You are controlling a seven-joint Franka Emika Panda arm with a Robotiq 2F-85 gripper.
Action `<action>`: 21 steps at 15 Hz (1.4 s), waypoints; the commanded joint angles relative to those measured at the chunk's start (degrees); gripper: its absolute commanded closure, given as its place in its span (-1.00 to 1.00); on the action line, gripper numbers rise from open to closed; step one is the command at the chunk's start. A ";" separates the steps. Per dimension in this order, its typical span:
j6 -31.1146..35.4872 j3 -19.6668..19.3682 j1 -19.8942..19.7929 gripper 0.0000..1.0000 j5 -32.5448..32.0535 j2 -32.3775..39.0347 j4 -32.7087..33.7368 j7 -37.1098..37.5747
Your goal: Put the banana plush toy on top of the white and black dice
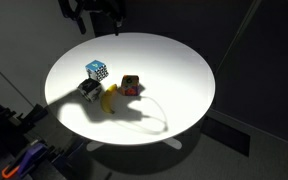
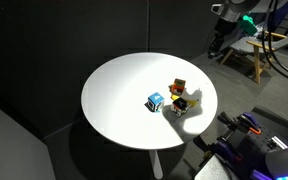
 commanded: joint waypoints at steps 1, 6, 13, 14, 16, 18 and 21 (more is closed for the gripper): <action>1.61 1.14 -1.15 -1.00 4.47 4.85 1.83 -4.99; 2.59 2.74 -2.86 -1.00 4.79 10.23 1.90 -4.38; 14.65 6.14 -5.03 -1.00 3.34 18.74 0.02 -1.79; 16.53 6.73 -5.29 -1.00 3.21 19.89 -0.19 -1.42; 19.67 8.16 -6.00 -1.00 3.52 21.98 -0.50 -0.84; 21.28 9.45 -6.82 -1.00 3.15 23.72 -0.30 -0.27; 20.39 10.78 -7.95 -1.00 2.37 24.15 -0.30 -0.36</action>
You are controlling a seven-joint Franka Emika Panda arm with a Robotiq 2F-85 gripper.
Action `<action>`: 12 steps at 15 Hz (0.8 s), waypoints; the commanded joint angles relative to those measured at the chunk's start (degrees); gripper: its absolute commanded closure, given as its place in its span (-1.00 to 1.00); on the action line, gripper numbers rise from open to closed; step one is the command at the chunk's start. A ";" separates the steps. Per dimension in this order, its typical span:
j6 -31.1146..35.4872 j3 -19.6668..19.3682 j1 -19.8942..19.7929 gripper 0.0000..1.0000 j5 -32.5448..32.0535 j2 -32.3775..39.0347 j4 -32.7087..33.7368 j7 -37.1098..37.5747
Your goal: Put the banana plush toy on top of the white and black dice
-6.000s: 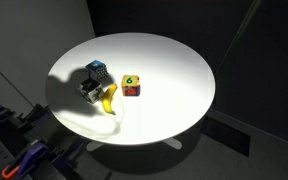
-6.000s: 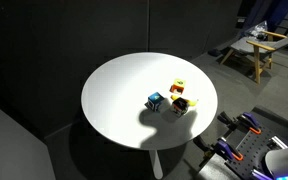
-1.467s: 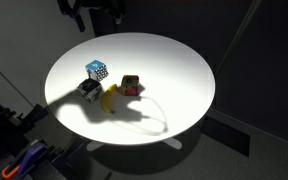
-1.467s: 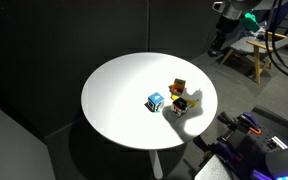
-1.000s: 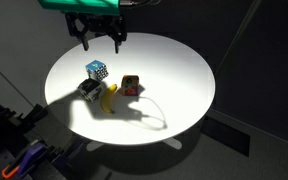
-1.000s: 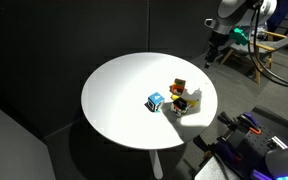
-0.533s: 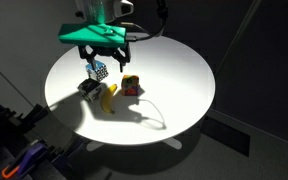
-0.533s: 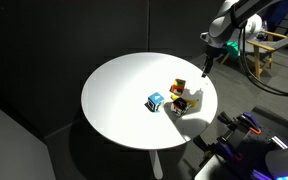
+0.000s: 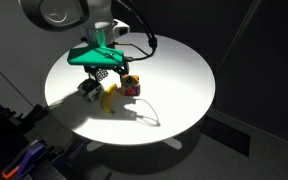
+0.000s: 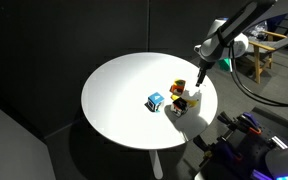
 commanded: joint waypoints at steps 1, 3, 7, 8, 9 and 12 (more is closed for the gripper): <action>0.10 2.26 -2.38 -1.00 -1.59 0.13 0.00 1.25; 0.12 2.37 -2.54 -1.00 -1.56 0.18 0.06 1.24; -0.27 2.83 -3.07 -1.00 -0.97 0.81 0.55 0.28; 0.24 3.07 -3.38 -1.00 -0.84 1.91 1.03 0.03; 0.42 3.61 -3.94 -1.00 -0.67 2.89 1.40 -0.33; 0.58 4.88 -5.54 -1.00 -0.71 5.66 2.48 -0.86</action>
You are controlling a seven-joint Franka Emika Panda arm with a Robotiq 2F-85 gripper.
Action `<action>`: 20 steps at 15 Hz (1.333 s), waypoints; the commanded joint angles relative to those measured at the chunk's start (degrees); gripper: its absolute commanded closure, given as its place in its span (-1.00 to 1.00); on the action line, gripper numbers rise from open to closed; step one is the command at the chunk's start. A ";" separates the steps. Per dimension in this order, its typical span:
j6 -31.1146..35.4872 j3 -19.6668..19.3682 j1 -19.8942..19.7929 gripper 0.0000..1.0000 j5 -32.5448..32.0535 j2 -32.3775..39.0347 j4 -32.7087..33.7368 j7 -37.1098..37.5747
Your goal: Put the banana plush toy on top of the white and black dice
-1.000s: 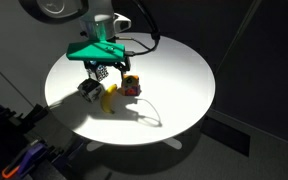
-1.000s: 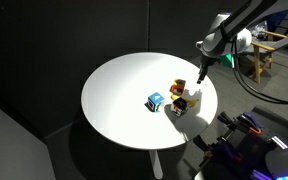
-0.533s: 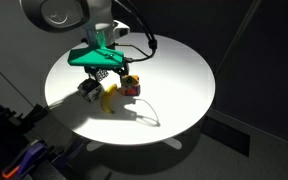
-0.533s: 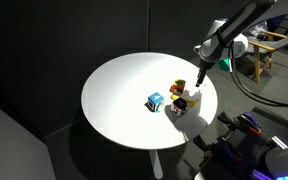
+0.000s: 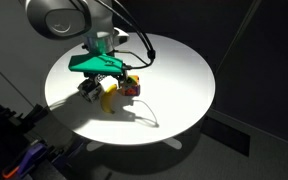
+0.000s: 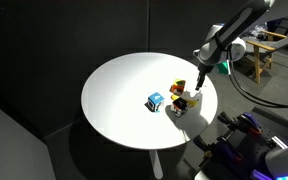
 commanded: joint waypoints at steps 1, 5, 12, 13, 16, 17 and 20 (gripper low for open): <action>0.36 2.30 -3.13 -1.00 -0.91 3.98 2.51 -0.81; 1.34 4.01 -4.75 -1.00 -1.57 7.88 4.38 -1.64; 4.56 4.80 -2.82 -1.00 -6.78 12.61 6.34 1.30; 4.94 4.76 -2.53 -1.00 -7.52 13.10 6.50 1.71; 5.75 4.74 -1.92 -1.00 -9.26 14.51 7.05 3.43; 6.10 4.57 -1.57 -1.00 -9.87 14.99 7.22 4.21; 6.41 4.52 -1.03 -1.00 -11.18 16.01 7.66 6.29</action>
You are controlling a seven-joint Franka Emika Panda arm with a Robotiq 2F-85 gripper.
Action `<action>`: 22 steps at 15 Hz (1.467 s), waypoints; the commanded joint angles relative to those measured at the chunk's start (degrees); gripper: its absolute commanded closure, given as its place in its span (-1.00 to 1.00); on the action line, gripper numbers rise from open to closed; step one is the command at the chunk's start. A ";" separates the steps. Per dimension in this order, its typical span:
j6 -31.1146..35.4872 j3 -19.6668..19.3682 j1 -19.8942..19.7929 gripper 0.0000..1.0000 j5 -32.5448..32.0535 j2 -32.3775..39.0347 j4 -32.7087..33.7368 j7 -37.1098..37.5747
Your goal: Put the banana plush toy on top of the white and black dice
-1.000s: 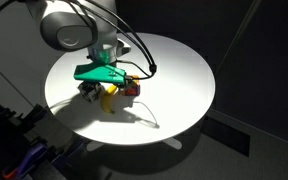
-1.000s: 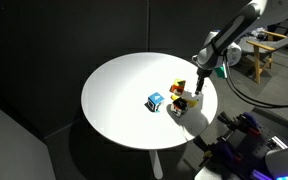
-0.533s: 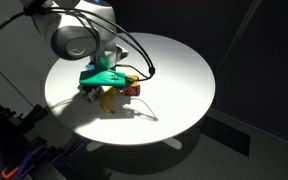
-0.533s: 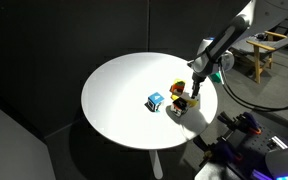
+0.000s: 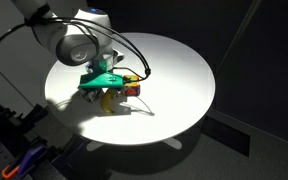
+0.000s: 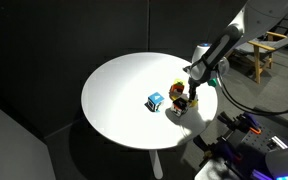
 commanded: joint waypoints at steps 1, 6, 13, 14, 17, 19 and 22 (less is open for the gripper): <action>0.76 -0.16 0.68 -1.00 -2.46 1.49 1.36 3.86; 2.30 -0.78 2.02 -1.00 -4.46 2.71 2.04 7.77; 4.16 -1.39 2.73 -1.00 -7.66 3.72 2.62 11.85; 4.22 -1.38 2.67 -1.00 -7.98 3.88 2.72 12.17; 4.27 -1.52 2.60 -1.00 -8.73 4.23 3.02 13.13; 4.36 -1.62 2.61 -1.00 -8.97 4.36 3.16 13.65; 4.60 -1.90 2.76 -1.00 -9.49 4.76 3.50 14.35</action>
